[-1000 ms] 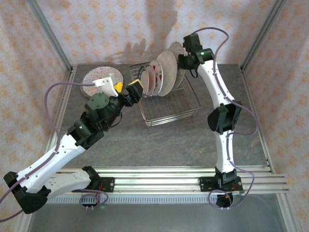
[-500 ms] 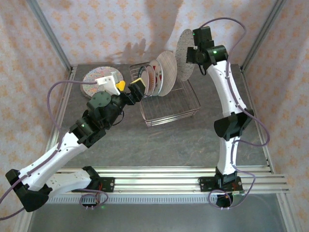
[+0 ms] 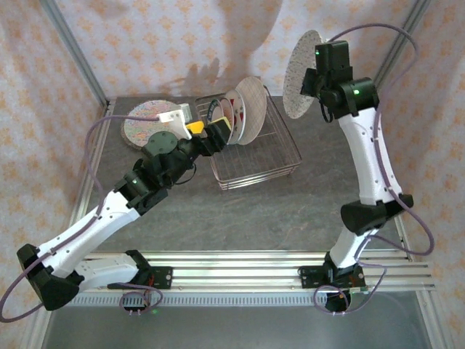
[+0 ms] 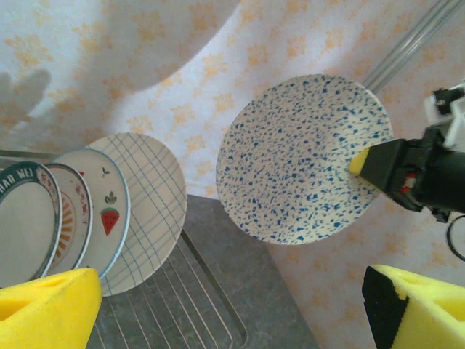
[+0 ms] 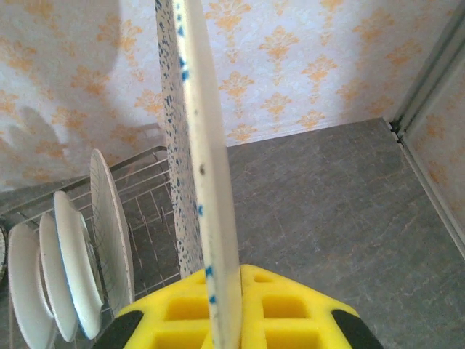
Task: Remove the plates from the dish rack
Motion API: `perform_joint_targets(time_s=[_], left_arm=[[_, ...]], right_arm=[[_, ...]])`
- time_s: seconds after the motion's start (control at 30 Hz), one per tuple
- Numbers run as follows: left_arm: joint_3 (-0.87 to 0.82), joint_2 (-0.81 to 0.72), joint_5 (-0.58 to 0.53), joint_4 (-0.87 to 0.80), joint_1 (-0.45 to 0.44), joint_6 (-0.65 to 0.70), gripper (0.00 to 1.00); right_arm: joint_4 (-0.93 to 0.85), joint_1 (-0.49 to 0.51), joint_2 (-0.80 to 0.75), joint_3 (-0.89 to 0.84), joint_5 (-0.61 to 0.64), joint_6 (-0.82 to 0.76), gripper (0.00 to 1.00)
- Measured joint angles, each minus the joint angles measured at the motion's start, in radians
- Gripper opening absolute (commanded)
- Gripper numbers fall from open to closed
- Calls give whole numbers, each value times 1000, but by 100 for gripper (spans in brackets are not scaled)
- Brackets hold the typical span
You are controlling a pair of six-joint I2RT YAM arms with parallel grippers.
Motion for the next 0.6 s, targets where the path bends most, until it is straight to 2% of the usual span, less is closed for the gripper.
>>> perform_joint_targets(time_s=[0.3,0.6], left_arm=[[42,84,108,10,0,-100,96],[80,220,288,24,56,-360,95]], right_arm=[[-37,0,-183,-125,14,149,0],[-114,0,-307,-166,-18,367,0]])
